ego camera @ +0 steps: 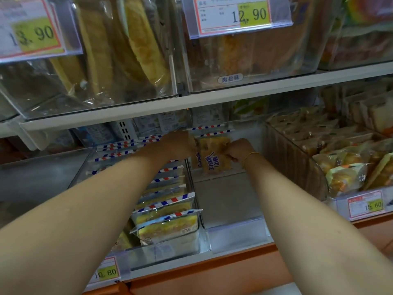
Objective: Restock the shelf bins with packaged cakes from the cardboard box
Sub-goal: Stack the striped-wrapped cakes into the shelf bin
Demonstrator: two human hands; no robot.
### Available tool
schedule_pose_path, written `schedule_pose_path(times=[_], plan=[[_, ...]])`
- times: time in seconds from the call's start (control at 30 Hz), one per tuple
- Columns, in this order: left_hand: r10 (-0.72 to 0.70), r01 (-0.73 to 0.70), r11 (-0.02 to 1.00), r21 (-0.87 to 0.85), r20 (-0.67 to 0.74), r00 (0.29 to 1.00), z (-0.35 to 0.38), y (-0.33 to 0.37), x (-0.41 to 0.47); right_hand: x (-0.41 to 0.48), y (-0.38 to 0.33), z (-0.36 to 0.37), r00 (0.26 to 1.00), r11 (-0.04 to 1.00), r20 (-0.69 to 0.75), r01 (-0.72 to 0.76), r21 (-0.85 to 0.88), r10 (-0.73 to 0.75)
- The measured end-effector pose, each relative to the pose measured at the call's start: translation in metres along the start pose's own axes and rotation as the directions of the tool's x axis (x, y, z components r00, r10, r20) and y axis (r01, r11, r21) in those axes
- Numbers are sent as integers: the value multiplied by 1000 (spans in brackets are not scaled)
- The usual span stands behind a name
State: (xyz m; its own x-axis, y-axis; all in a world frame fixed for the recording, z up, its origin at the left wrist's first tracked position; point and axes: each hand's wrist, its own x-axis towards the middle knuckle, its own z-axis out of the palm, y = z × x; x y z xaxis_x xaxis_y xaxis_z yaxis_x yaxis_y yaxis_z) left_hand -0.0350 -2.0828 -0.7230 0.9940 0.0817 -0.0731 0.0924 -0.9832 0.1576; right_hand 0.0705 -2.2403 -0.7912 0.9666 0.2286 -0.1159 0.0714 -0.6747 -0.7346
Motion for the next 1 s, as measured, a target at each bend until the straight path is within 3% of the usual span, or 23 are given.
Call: schedule_pose_path(times=[0.17, 0.37, 0.43, 0.53, 0.63, 0.73, 1.0], plan=[[35, -41, 997, -71, -87, 996, 0, -2, -8, 2, -14, 35, 999, 995, 4, -47, 92, 47], [27, -28, 996, 82, 18, 999, -2, 0, -3, 1, -17, 33, 989, 997, 149, -1, 79, -11], [2, 2, 996, 88, -47, 999, -4, 4, 0, 0, -14, 30, 987, 992, 161, -1, 128, -20], [-1, 17, 993, 115, -136, 991, -4, 8, 2, 0, -12, 30, 998, 979, 65, -40, 200, 27], [72, -73, 986, 148, 15, 997, 2, 9, 7, 1, -12, 33, 997, 967, 29, -79, 242, 74], [80, -86, 993, 86, 68, 994, 3, 10, 7, 2, -15, 32, 998, 968, 12, -65, 241, 64], [100, -107, 986, -131, -62, 993, 2, 17, -32, -24, -25, 13, 997, 999, -64, -40, 24, 41]])
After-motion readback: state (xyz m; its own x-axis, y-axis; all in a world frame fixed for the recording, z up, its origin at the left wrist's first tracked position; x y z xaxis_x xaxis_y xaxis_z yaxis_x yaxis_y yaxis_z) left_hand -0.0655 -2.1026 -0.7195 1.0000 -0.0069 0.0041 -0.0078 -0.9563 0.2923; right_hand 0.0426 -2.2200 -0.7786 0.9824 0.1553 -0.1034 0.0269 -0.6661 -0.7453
